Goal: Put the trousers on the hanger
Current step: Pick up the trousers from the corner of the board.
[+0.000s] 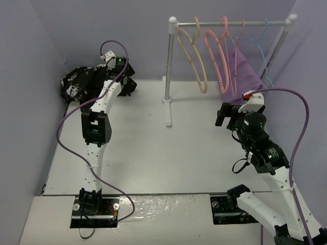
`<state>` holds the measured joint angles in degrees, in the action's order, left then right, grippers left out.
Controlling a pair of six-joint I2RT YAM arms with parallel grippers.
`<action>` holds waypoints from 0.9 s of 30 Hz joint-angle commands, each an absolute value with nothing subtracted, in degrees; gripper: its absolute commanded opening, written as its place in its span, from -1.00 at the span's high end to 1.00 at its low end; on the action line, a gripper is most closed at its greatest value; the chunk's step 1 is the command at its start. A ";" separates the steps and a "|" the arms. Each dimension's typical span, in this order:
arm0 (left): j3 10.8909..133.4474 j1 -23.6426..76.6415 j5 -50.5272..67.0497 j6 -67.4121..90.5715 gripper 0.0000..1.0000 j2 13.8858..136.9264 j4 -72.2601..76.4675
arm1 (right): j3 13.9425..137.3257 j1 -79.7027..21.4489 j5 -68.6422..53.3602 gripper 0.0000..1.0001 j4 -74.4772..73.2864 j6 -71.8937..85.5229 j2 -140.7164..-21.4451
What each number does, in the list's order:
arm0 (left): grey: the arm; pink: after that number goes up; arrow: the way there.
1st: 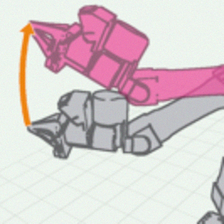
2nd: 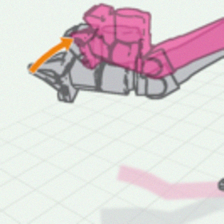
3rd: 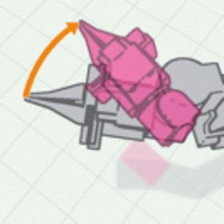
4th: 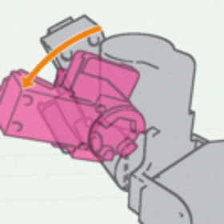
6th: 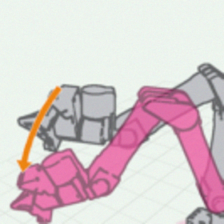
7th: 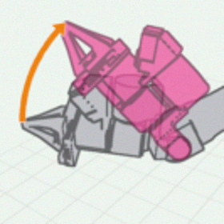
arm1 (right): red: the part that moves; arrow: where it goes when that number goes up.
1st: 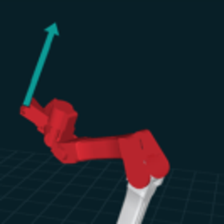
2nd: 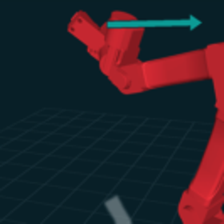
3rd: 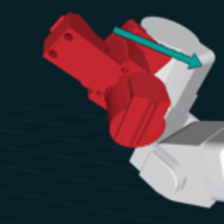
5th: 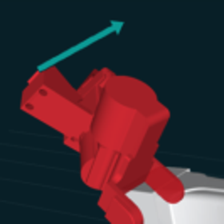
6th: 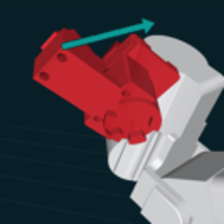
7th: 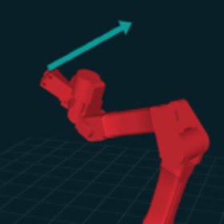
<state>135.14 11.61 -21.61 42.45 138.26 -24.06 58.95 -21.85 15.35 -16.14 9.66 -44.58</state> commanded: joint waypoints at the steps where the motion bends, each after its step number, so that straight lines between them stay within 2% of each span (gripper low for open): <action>1: 147.11 12.57 -28.27 41.92 -0.94 142.50 -24.21 | 58.90 -22.14 15.30 -1.00 -12.84 11.41 -45.77; 11: 147.99 12.31 -31.40 37.93 -0.92 148.40 -20.76 | 58.01 -22.15 15.91 -1.00 -12.92 11.07 -45.88; 12: 147.84 12.30 -31.15 37.72 -0.82 148.49 -21.11 | 58.01 -22.15 15.91 -1.00 -12.91 11.06 -45.89; 13: 147.26 12.25 -30.76 37.13 -0.60 148.15 -21.26 | 58.01 -22.15 15.91 -1.00 -12.86 10.96 -45.93; 15: 145.19 12.29 -30.50 36.36 -0.03 146.93 -20.90 | 58.01 -22.15 15.76 -1.00 -12.91 10.90 -45.97; 17: 142.75 12.20 -30.48 35.60 0.67 145.29 -20.22 | 58.10 -22.15 15.32 -1.00 -12.92 10.90 -45.88; 19: 141.32 12.13 -30.32 34.45 1.00 143.44 -20.22 | 58.10 -22.15 14.85 -1.00 -12.83 10.81 -45.70; 23: 139.15 12.04 -29.62 31.83 1.00 139.01 -21.93 | 58.18 -22.06 13.63 -1.00 -12.83 10.38 -45.10; 27: 130.54 12.93 -26.55 30.22 1.00 126.11 -20.92 | 59.86 -22.15 10.59 -1.00 -12.98 9.09 -44.91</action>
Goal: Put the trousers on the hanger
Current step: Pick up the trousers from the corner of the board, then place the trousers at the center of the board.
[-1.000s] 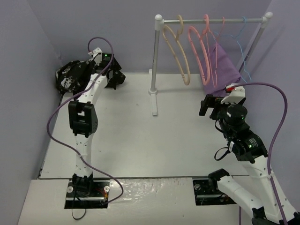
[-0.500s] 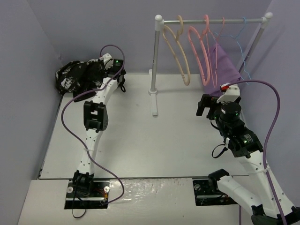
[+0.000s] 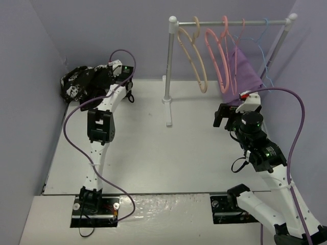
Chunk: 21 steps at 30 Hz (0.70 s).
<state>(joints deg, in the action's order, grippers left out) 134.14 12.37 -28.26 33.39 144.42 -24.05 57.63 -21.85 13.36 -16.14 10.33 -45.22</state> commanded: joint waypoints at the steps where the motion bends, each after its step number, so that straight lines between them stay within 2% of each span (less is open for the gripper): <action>1: 127.00 13.48 -24.98 29.71 1.00 121.17 -19.87 | 60.16 -22.15 9.68 -1.00 -12.93 8.96 -44.92; 6: 111.87 18.03 -18.69 30.84 1.00 97.85 -14.96 | 61.92 -22.15 5.42 -1.00 -13.25 8.80 -45.26; 9: 95.23 25.47 -20.86 33.55 1.00 82.41 -10.37 | 61.58 -22.31 2.59 -1.00 -13.53 9.69 -45.18; 11: 77.68 30.24 -22.90 39.35 1.00 73.20 -8.90 | 61.01 -22.41 0.65 -1.00 -13.88 10.70 -45.26; 15: 54.83 35.62 -24.65 60.15 1.00 53.98 -15.81 | 59.02 -22.82 -3.80 -1.00 -14.33 14.41 -47.31; 18: 39.50 36.74 -17.18 72.05 0.98 44.68 -21.25 | 57.17 -25.08 -5.49 -1.00 -14.24 17.93 -50.56; 20: 33.19 36.90 -13.80 76.82 0.82 37.87 -24.82 | 55.88 -28.91 -2.52 -1.00 -14.16 20.58 -53.03; 21: 31.91 36.91 -13.04 76.99 0.65 37.27 -25.99 | 55.38 -30.89 -2.03 -1.00 -14.29 22.02 -54.00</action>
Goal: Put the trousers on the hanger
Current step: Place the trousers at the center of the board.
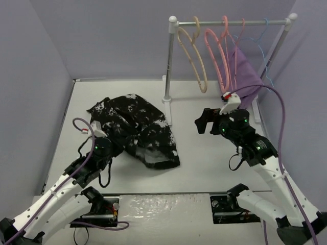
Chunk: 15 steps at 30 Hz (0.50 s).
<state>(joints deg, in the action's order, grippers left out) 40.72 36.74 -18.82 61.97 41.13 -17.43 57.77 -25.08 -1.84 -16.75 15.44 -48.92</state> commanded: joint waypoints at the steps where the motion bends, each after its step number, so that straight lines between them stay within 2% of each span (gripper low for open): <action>1: 31.82 36.91 -13.22 76.74 0.26 35.34 -28.92 | 54.73 -33.12 1.23 -1.00 -13.98 23.51 -55.42; 2: 32.37 36.91 -13.73 76.23 -0.13 33.26 -32.34 | 54.02 -35.47 4.99 -1.00 -13.55 25.16 -56.96; 5: 37.70 36.83 -17.36 72.33 -0.53 32.85 -43.40 | 51.95 -42.18 10.10 -1.00 -12.43 31.08 -62.39; 7: 42.21 36.90 -19.07 69.09 -0.61 34.46 -48.82 | 50.63 -44.80 11.49 -1.00 -11.85 34.98 -66.74; 10: 47.54 36.83 -20.67 64.30 -0.61 37.18 -50.29 | 48.05 -47.84 10.98 -1.00 -8.48 38.63 -70.95; 15: 49.59 36.74 -19.49 59.26 -0.60 43.97 -48.97 | 45.35 -49.80 8.10 -1.00 -3.43 41.28 -78.29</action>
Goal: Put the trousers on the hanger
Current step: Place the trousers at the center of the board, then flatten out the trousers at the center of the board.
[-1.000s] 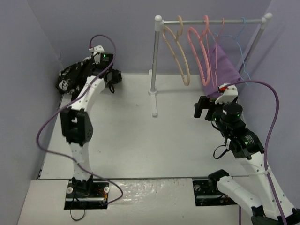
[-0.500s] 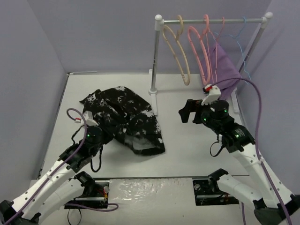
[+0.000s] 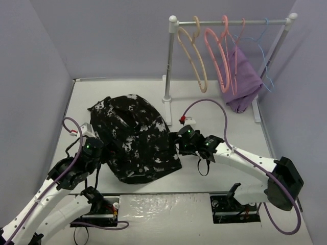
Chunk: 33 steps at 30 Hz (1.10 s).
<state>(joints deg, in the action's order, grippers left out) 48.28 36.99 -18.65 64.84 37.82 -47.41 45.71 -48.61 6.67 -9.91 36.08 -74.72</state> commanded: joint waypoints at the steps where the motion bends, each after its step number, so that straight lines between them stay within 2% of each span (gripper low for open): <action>1: 49.22 36.74 -18.99 59.30 -0.59 44.95 -48.83 | 45.35 -50.02 8.38 -1.00 -3.43 41.28 -79.78; 7: 47.67 36.65 -16.91 57.81 -0.50 47.47 -46.82 | 44.58 -51.42 6.77 -1.00 -3.17 41.48 -86.03; 14: 49.23 36.39 -17.22 54.18 -0.46 50.13 -44.71 | 43.03 -54.42 7.00 -1.00 -3.40 42.51 -87.77; 15: 49.51 36.35 -17.23 53.52 -0.45 50.84 -44.48 | 42.81 -54.49 7.27 -0.91 -3.77 42.67 -88.04; 16: 49.77 36.31 -17.23 52.82 -0.45 51.58 -44.26 | 42.59 -54.49 7.57 -0.80 -4.20 42.85 -88.34; 18: 50.83 35.95 -17.05 51.38 -0.45 52.86 -43.73 | 42.80 -54.23 8.85 -0.18 -5.90 42.98 -88.68; 20: 51.64 35.65 -16.81 50.39 -0.44 53.95 -42.93 | 43.41 -53.28 10.91 0.25 -8.74 42.58 -88.29; 21: 52.02 35.57 -16.64 49.59 -0.44 54.40 -42.65 | 44.09 -52.12 12.04 0.50 -10.90 41.89 -87.79; 22: 52.48 35.52 -16.46 48.44 -0.44 54.86 -42.48 | 45.18 -50.45 13.48 0.84 -14.23 40.63 -87.04; 23: 52.85 35.51 -16.36 47.88 -0.43 55.15 -42.23 | 45.87 -48.63 14.60 0.98 -16.17 39.69 -86.26; 30: 54.23 35.42 -13.13 43.71 -0.33 58.07 -39.50 | 51.94 -21.73 19.71 1.00 -23.37 29.88 -77.90; 32: 54.59 35.33 -10.90 42.96 -0.32 59.49 -38.20 | 54.77 -13.92 18.28 0.45 -23.19 28.02 -78.16; 33: 54.72 35.26 -9.89 42.70 -0.31 60.38 -37.75 | 56.04 -12.68 18.15 0.01 -23.00 27.70 -78.48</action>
<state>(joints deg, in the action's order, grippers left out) 51.22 35.84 -13.55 46.01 58.07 -41.80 50.87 -21.55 12.62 -17.73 32.86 -80.78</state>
